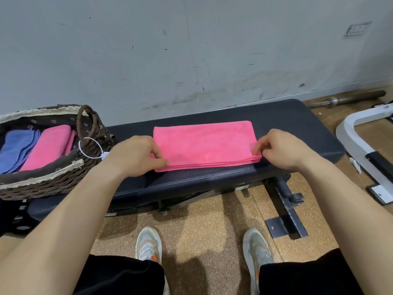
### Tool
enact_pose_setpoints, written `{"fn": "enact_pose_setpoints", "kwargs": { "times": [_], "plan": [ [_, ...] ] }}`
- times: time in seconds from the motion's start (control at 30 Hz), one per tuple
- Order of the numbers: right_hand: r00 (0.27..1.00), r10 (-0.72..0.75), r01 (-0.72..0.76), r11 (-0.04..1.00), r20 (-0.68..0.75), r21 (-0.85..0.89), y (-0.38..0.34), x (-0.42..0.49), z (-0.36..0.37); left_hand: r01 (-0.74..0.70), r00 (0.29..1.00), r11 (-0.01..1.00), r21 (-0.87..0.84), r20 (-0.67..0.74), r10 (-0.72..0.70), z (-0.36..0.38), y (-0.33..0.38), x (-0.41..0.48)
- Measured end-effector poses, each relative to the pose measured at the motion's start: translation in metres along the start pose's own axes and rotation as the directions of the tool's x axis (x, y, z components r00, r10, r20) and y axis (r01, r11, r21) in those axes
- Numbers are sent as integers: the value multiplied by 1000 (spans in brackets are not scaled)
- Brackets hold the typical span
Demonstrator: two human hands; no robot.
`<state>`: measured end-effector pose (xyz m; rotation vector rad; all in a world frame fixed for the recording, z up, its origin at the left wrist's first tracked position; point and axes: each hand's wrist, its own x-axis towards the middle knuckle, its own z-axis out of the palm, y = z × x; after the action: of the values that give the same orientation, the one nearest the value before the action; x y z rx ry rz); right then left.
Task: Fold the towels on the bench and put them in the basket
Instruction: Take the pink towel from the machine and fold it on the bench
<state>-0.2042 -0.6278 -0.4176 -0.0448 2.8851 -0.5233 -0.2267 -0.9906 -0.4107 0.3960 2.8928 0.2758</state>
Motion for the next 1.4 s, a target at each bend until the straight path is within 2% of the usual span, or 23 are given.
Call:
{"fn": "enact_pose_setpoints", "kwargs": {
  "times": [0.13, 0.23, 0.4, 0.57, 0.7, 0.87, 1.03, 1.3, 1.4],
  "plan": [
    [978, -9, 20, 999, -210, 50, -25, 12, 5, 14, 990, 996, -92, -140, -27, -7, 20, 16],
    [967, -58, 80, 994, -247, 80, -51, 28, 19, -28, 979, 988, -154, -203, -4, 1, 45, 39],
    [968, -135, 143, 989, -213, 26, -86, 55, 50, -93, 973, 984, -154, -222, 58, 34, 74, 73],
    [981, -148, 141, 988, -122, -67, -88, 70, 74, -73, 991, 996, 40, -106, 77, 59, 69, 84],
    [991, -131, 125, 983, -35, -138, -74, 67, 83, -69, 997, 997, 45, -35, 71, 61, 51, 90],
    [997, -66, 56, 976, -40, -208, -44, 62, 78, -53, 997, 997, 62, -57, 56, 66, 30, 87],
    [998, 20, -29, 984, -52, -176, -33, 54, 72, -16, 998, 995, 98, -52, 21, 68, 31, 75],
    [1000, -13, 12, 983, -4, -182, -38, 29, 79, 42, 997, 992, 119, -70, -34, 75, 35, 36],
    [1000, -14, 10, 981, -19, -192, -40, 26, 78, 47, 993, 997, 62, -112, -39, 73, 33, 29]
  ]
}}
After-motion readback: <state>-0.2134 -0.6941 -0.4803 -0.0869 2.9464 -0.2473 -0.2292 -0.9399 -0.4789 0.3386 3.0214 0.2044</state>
